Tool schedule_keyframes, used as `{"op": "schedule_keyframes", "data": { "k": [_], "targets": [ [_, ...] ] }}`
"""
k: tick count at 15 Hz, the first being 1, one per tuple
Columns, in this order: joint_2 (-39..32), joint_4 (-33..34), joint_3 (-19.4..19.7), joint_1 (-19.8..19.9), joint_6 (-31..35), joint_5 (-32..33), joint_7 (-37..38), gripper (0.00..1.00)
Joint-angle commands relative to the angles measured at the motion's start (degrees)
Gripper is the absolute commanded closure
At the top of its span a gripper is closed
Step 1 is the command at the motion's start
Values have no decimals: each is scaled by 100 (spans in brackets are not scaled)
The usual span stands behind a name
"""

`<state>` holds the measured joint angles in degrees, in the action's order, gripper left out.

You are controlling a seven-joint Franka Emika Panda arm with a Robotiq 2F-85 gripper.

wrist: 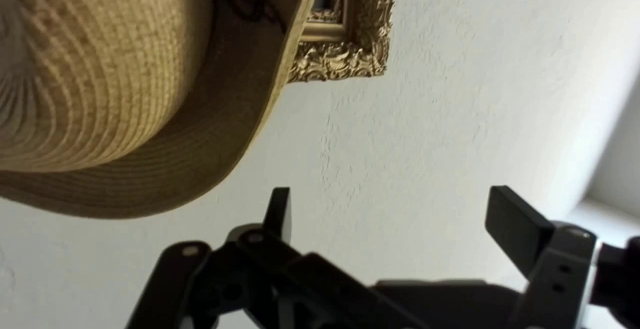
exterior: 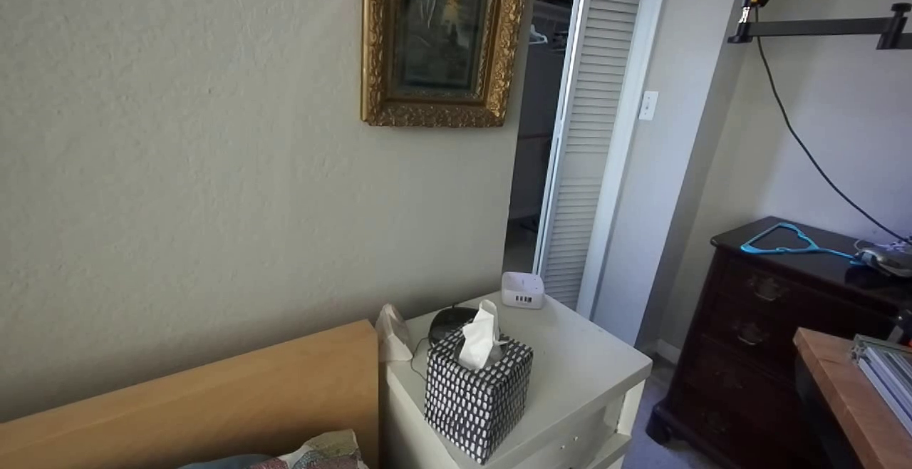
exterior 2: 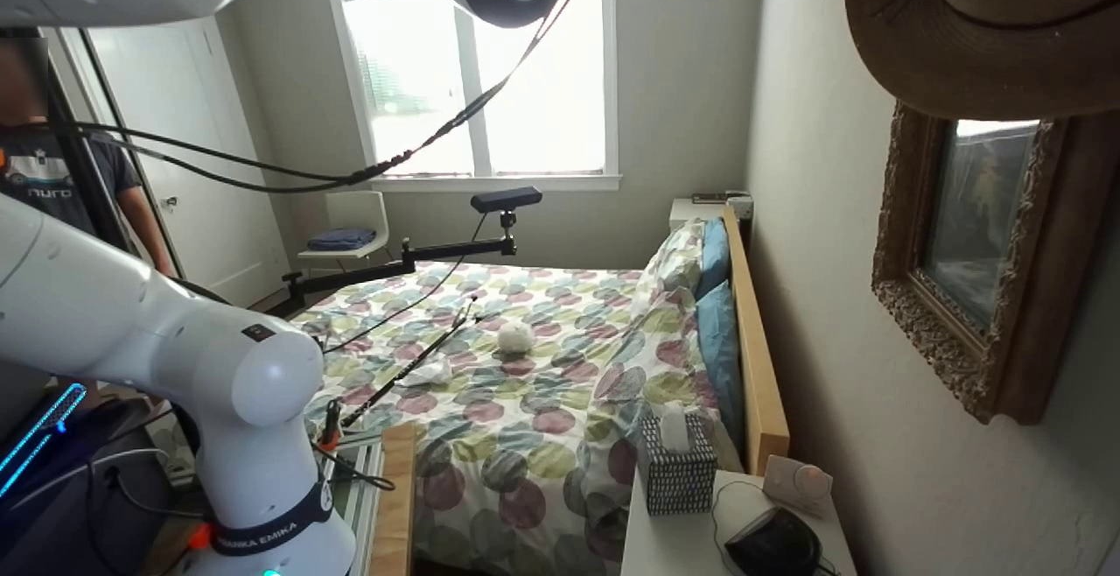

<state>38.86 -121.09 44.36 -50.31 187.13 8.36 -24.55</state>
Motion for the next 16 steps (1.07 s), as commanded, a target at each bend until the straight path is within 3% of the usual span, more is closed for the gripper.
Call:
{"op": "schedule_keyframes", "data": {
  "k": [1, 6, 7, 16],
  "targets": [
    [-133, -30, -41, 421, 660, 155, 209, 0],
    [-843, 85, -103, 1404, 1317, 106, 771, 0],
    [-886, 92, -156, 1460, 1272, -250, 463, 0],
    [-1288, 68, -637, 2347, 572, -312, 526, 0]
  ]
}}
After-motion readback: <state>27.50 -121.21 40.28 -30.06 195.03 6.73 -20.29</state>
